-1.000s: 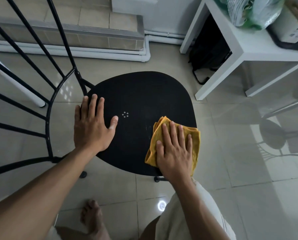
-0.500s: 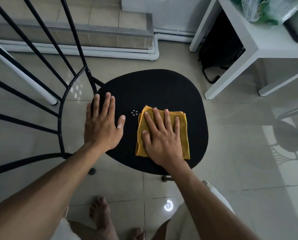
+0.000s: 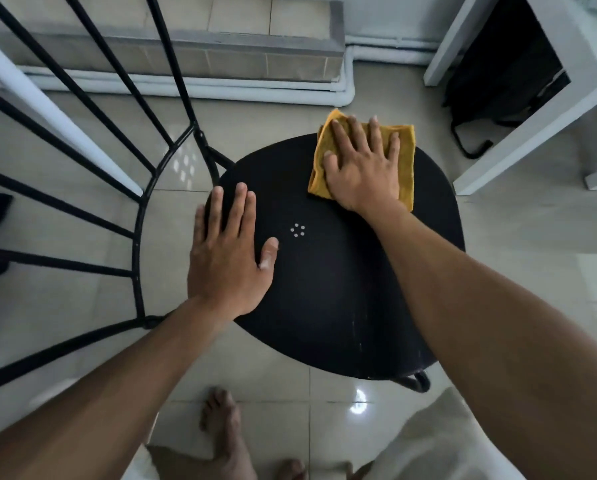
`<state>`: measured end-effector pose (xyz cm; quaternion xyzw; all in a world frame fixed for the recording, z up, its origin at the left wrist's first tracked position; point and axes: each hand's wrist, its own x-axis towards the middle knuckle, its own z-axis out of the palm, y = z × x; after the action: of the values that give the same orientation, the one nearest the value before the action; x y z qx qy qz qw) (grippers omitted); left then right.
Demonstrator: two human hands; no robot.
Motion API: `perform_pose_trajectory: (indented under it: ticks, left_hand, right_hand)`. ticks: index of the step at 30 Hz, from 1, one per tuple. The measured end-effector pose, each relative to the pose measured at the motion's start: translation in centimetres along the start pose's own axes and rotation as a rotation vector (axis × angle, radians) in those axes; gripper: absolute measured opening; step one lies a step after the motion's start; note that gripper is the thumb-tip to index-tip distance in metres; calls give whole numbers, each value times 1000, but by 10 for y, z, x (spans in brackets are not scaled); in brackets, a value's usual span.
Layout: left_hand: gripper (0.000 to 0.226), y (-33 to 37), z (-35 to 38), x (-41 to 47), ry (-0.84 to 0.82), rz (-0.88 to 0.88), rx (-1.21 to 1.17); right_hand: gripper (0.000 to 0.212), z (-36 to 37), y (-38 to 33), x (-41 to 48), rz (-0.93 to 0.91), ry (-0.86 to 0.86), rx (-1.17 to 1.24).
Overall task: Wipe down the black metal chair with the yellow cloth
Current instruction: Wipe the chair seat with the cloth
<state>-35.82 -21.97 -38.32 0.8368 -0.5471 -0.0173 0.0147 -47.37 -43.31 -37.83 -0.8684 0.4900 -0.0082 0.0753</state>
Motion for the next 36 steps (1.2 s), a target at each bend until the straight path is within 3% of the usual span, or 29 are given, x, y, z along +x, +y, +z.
perform_pose_trajectory:
  ticks: [9,21,27,32,36]
  left_hand:
    - [69,2,-1,2,37,-49,-92]
    - [67,3,0,1,56,-58,-148]
    - [66,1,-1,0,42,-31,-118]
    - [66,1,0,0,46,-22,-98]
    - [67,2,1,1,44,-34,-94]
  right_hand:
    - [62,0,-9,-21,-6,1,7]
    - [59,4,-61,-244,-13,-76,73]
    - [63,-4,-16,-250,-93,-111,17]
    - [63,-7,53,-234,19,-70,-41]
    - [63,-1,42,-228,121,-34,-52]
